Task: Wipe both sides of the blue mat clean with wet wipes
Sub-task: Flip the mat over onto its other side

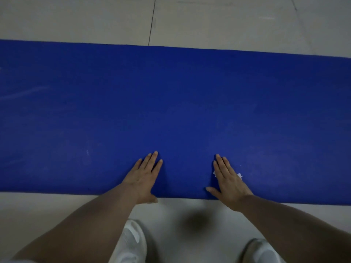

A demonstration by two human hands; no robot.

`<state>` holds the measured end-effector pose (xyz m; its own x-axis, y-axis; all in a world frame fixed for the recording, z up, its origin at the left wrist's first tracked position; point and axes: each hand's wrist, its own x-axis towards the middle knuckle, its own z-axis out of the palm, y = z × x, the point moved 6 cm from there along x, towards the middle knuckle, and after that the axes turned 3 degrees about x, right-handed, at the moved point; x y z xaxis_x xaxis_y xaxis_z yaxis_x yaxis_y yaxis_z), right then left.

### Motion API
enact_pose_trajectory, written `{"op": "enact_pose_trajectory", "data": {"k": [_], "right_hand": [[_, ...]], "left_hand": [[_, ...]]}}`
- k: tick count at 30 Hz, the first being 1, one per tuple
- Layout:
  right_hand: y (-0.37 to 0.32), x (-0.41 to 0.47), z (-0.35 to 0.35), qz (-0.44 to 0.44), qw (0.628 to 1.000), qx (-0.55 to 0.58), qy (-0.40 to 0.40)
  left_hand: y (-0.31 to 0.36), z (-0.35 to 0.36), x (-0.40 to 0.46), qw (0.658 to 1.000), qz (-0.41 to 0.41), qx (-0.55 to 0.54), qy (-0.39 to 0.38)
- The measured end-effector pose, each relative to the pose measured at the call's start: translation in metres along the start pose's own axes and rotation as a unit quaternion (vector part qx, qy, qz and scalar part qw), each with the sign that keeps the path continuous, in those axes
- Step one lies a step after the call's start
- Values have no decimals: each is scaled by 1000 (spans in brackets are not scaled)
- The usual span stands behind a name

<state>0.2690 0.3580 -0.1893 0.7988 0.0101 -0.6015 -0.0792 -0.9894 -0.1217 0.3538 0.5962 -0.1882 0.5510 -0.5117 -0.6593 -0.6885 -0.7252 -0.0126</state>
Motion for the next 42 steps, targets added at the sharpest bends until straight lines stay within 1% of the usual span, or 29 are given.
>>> {"op": "enact_pose_trajectory", "data": {"k": [5,9,12,15,18,20,23,28,30,35,39,42], "right_hand": [[-1,-2,10,-20,998,-50,-42],[-4,1,9,-7,998,-55,-30],[-6,2,8,-4,998,-61,-15],[-10,-1,-1,-26,996,-82,-2],[-18,-10,-15,-70,991,-116,10],[-23,-17,-28,-84,989,-125,6],[-27,-29,-54,-60,993,-98,21],[-23,-56,-107,13,994,-31,100],[-22,-66,-127,33,992,-15,120],[-30,-90,-171,54,984,27,168],[-34,-117,-218,35,976,17,215],[-37,-141,-264,19,966,10,256]], "left_hand": [[2,7,-2,1000,-20,20,9],[6,3,3,998,-34,49,12],[8,-1,3,997,-18,69,-5],[8,-8,-1,998,1,69,-15],[11,-19,-11,997,26,68,-3],[15,-26,-20,997,36,68,7],[16,-46,-34,999,16,44,28],[-1,-93,-58,996,-65,-41,52],[-4,-110,-69,993,-82,-60,59],[-7,-165,-97,985,-104,-54,127],[-9,-207,-131,972,-130,-35,195],[-12,-249,-162,952,-150,-39,262]]}}
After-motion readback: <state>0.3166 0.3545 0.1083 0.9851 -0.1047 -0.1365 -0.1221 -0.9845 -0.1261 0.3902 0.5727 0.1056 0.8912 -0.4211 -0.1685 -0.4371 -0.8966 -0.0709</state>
